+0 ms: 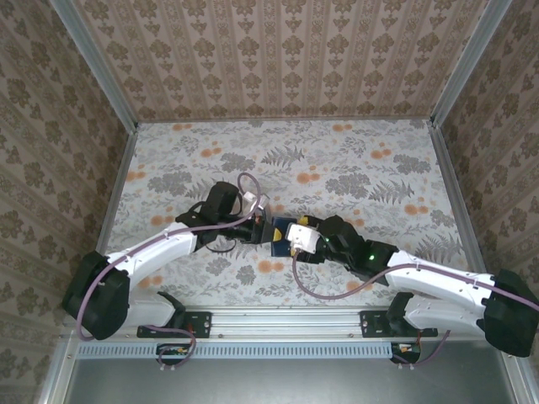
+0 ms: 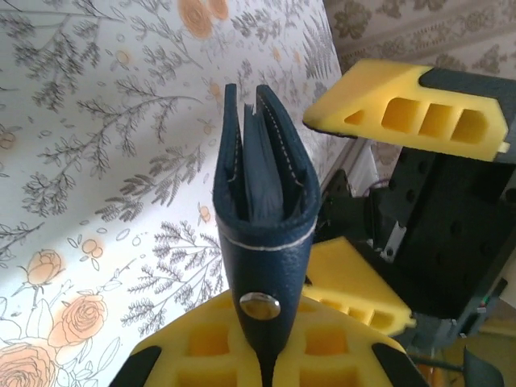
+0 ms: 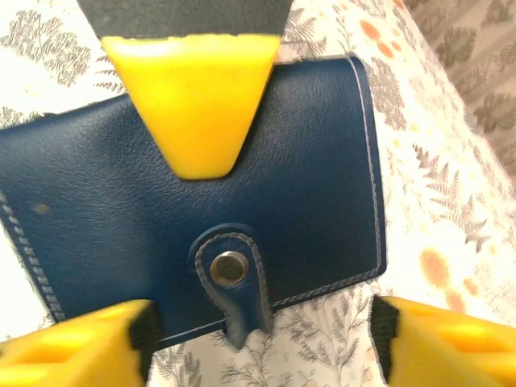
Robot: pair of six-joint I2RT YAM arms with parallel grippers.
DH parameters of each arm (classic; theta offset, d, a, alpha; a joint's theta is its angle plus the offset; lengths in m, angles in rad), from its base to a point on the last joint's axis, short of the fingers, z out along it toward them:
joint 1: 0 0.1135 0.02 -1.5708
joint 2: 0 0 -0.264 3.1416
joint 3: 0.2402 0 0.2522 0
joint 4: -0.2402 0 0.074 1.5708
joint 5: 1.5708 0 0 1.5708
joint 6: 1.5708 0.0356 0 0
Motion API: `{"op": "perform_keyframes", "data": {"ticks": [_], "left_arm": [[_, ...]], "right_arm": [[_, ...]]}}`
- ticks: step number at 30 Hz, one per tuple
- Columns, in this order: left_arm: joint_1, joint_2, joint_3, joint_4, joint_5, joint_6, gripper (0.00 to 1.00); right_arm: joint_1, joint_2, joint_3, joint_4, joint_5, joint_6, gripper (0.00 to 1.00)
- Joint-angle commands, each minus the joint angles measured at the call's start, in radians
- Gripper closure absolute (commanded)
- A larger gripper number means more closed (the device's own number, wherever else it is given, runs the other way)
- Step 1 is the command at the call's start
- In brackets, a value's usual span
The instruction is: Put the credit cards into the card holder
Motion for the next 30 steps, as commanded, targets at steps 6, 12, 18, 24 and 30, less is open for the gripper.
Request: {"op": "perform_keyframes", "data": {"ticks": [6,12,18,24,30], "left_arm": [[0.007,-0.020,-0.012,0.087,-0.153,-0.096,1.00],[-0.001,0.002,-0.009,0.124,-0.150,-0.131,1.00],[-0.025,0.012,-0.025,0.180,-0.160,-0.171,1.00],[-0.027,0.018,-0.025,0.196,-0.159,-0.179,1.00],[-0.022,0.013,-0.028,0.203,-0.193,-0.179,1.00]], "right_arm": [[-0.086,0.044,0.135,-0.141,-0.132,0.613,0.31],[-0.158,0.262,0.328,-0.318,-0.241,0.840,0.53],[-0.157,0.392,0.403,-0.368,-0.285,0.865,0.61],[-0.157,0.434,0.436,-0.427,-0.257,0.867,0.61],[-0.159,0.480,0.453,-0.458,-0.209,0.909,0.74]]}}
